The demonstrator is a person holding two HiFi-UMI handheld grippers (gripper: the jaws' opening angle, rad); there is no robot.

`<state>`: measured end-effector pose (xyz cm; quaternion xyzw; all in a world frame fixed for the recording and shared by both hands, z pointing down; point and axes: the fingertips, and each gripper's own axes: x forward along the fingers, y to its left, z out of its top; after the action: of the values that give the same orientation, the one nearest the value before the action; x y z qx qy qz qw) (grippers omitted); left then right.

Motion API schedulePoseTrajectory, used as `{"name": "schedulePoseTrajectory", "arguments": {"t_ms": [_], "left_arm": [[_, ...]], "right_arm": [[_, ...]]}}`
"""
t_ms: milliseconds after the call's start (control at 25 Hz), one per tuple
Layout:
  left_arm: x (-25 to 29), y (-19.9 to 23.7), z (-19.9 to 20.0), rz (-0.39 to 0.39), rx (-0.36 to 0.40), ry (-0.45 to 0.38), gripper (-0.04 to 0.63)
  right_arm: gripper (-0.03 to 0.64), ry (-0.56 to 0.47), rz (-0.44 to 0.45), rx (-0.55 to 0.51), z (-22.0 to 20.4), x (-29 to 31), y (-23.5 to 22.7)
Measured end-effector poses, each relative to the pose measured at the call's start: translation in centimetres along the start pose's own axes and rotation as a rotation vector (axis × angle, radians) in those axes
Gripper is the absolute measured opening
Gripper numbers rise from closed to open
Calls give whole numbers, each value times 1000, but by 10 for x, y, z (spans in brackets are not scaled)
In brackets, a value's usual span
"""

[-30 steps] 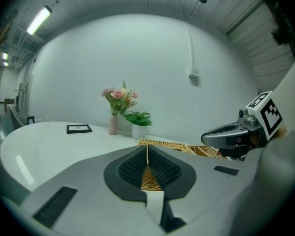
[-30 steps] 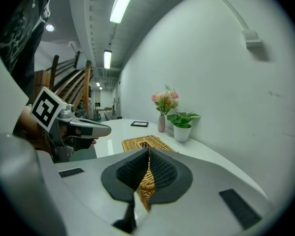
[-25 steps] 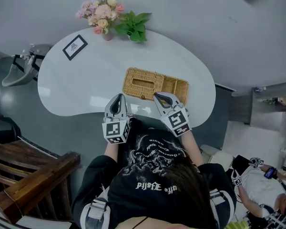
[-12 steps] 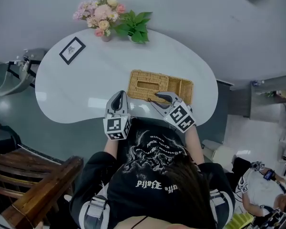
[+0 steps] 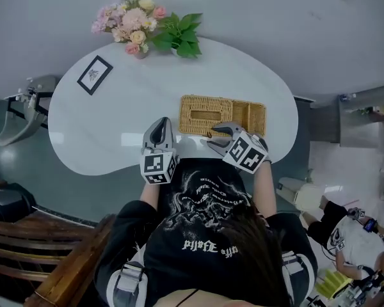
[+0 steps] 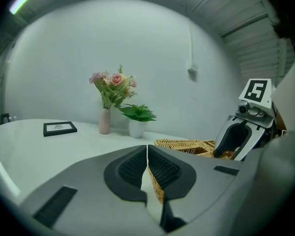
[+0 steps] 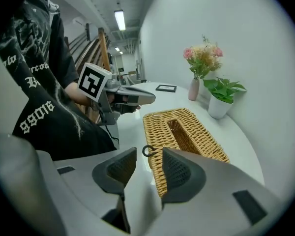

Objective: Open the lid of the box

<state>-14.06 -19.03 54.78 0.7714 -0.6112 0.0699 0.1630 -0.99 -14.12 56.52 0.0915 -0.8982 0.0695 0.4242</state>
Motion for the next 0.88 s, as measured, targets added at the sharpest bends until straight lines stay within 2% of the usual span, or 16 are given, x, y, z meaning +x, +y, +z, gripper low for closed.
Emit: {"name": "schedulePoseTrajectory", "arguments": {"t_ms": [240,880], "left_arm": [[0,9,-3,-18,3,10,26],[5,4,3,-50,-7,-10,26]], "right_arm": [[41,-4,-47,-2,6,4,-4],[34,61,-42,-103,13,-4,-9]]}}
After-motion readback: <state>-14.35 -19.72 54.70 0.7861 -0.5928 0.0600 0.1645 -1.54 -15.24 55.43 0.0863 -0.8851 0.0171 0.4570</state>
